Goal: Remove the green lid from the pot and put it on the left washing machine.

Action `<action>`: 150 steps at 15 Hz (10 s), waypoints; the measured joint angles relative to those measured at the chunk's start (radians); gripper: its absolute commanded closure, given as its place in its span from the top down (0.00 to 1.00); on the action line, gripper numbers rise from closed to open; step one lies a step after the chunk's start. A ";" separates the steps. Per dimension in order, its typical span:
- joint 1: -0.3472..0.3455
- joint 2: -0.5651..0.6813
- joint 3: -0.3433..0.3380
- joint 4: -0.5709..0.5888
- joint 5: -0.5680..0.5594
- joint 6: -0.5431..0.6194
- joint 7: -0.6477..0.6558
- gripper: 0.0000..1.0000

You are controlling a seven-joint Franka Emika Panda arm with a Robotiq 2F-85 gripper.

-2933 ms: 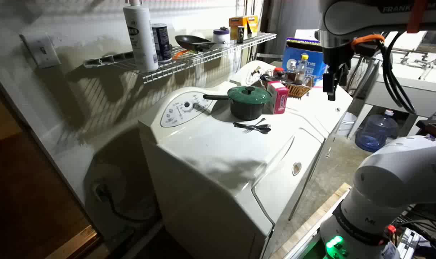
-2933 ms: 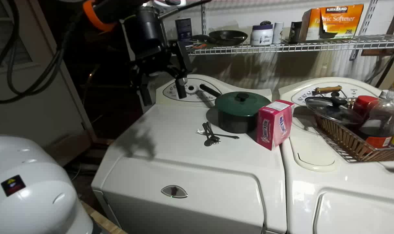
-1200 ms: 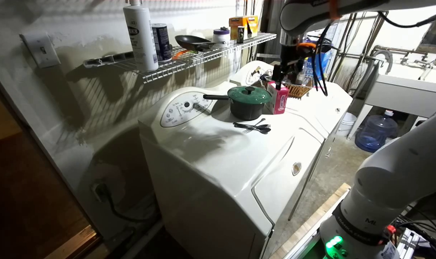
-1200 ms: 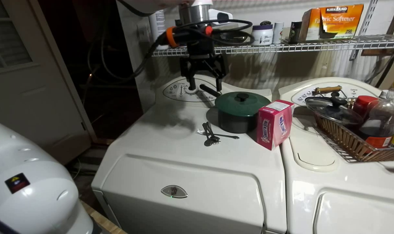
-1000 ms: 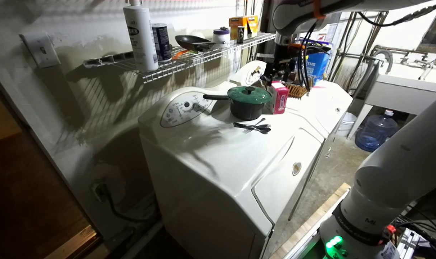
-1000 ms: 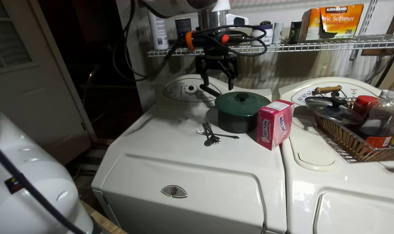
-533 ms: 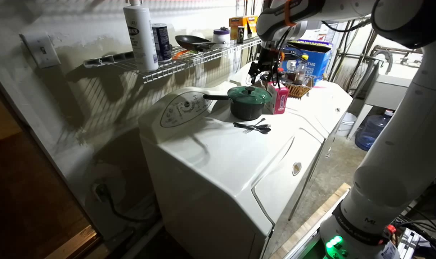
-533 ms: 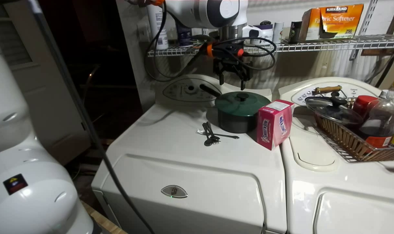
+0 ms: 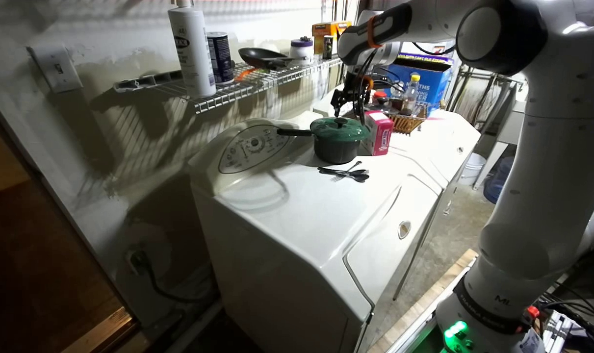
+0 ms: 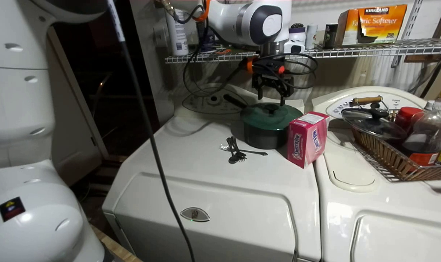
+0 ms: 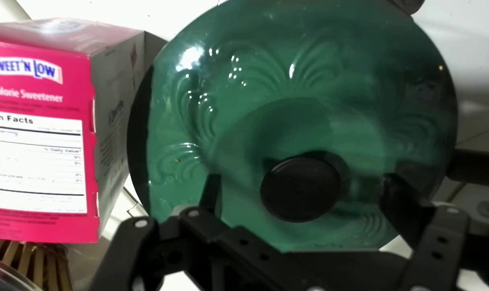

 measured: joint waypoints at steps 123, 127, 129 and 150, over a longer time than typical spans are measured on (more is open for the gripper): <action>0.205 -0.057 0.301 -0.374 0.035 0.258 -0.764 0.34; 0.199 -0.012 0.309 -0.338 0.035 0.259 -0.768 0.34; 0.195 0.006 0.312 -0.320 0.033 0.259 -0.769 0.34; 0.194 -0.271 0.289 -0.233 -0.052 -0.288 -0.230 1.00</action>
